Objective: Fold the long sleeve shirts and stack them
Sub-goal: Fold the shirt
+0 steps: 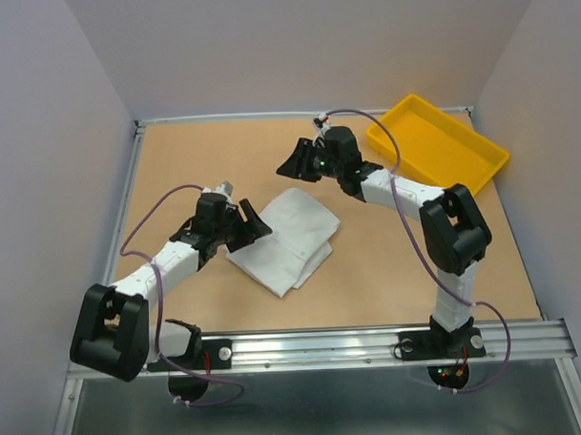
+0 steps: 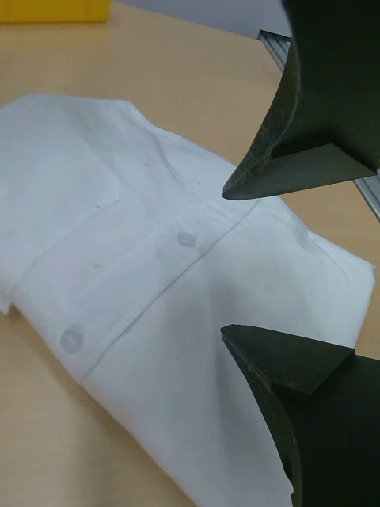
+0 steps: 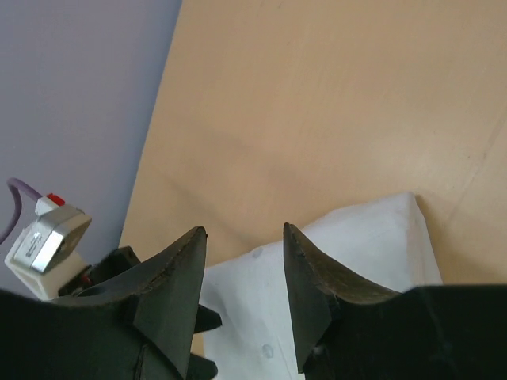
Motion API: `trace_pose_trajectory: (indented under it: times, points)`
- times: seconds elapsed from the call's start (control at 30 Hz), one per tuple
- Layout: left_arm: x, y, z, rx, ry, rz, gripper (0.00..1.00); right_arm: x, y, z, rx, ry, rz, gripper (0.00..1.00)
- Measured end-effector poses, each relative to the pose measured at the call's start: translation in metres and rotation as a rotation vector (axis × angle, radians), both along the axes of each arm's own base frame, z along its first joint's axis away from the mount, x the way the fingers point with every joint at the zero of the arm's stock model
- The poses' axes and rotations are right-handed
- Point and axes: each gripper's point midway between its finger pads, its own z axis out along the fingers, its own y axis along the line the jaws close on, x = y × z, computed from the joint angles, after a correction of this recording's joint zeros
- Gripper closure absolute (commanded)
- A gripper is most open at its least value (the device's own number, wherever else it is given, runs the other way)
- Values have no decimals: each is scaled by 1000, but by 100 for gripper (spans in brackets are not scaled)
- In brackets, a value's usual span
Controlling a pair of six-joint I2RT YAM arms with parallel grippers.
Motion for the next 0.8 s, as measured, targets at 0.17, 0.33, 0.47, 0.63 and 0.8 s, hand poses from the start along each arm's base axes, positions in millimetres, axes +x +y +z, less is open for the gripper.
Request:
trace_pose_trajectory:
  times: [0.17,0.33,0.47,0.63,0.8]
  points:
    - [-20,-9,-37,2,98,-64,25,13,13,-71,9,134,-19,51]
    - [-39,-4,-61,-10,166,-55,25,16,12,-123,-17,215,-41,51]
    - [-39,-5,-60,-34,161,-48,25,21,3,-141,-25,230,-60,51]
    - [-40,-4,-59,-36,157,-45,24,36,-20,-143,-23,216,-91,51]
    - [-48,-6,-52,-5,149,-92,22,35,-41,-130,-40,196,-99,50]
